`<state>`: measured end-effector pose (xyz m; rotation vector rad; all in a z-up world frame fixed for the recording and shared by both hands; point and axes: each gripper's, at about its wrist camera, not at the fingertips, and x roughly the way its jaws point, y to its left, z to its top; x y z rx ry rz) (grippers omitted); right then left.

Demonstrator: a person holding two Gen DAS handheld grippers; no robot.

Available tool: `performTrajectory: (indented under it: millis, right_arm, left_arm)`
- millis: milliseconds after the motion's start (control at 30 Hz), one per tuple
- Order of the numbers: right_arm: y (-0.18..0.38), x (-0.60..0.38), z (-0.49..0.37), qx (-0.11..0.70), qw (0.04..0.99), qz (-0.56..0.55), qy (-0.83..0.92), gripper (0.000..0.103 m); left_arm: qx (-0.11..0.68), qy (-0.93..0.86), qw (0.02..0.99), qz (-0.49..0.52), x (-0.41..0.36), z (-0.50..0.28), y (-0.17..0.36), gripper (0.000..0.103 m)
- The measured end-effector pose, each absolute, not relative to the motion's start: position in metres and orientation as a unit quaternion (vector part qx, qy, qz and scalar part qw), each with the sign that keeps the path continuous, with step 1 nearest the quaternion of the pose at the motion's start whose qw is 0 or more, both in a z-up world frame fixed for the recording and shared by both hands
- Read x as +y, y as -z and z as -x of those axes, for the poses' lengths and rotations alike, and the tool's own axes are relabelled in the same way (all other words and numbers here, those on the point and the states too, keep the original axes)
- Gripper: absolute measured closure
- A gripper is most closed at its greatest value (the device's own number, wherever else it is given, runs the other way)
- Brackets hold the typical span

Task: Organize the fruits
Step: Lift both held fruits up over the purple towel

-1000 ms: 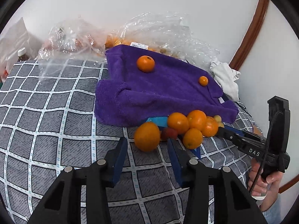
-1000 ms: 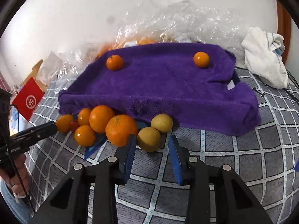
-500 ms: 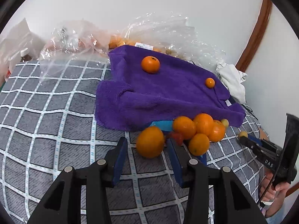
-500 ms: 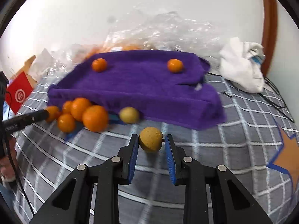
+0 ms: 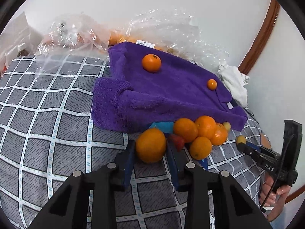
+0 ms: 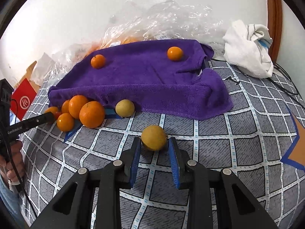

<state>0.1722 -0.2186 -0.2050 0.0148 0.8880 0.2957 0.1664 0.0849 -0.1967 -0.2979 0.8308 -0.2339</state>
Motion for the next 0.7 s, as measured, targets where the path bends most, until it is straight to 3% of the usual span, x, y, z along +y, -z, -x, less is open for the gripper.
performTrajectory:
  millis: [167, 300, 400, 533, 700]
  right_arm:
    - [0.205, -0.219, -0.172, 0.428, 0.892, -0.008, -0.144, 0.073]
    - [0.205, -0.212, -0.175, 0.427, 0.893, 0.015, -0.139, 0.061]
    - [0.207, -0.203, -0.180, 0.428, 0.895, 0.048, -0.115, 0.060]
    - [0.206, -0.205, -0.185, 0.427, 0.897, 0.036, -0.109, 0.073]
    - [0.207, -0.219, -0.187, 0.426, 0.897, -0.011, -0.117, 0.075]
  left_arm:
    - [0.390, 0.118, 0.899, 0.161, 0.091, -0.158, 0.194, 0.072]
    - [0.392, 0.119, 0.897, 0.167, 0.093, -0.159, 0.194, 0.072]
    - [0.393, 0.121, 0.896, 0.167, 0.093, -0.159, 0.194, 0.072]
    - [0.390, 0.123, 0.897, 0.166, 0.092, -0.158, 0.192, 0.072]
    - [0.387, 0.129, 0.899, 0.161, 0.089, -0.156, 0.190, 0.072]
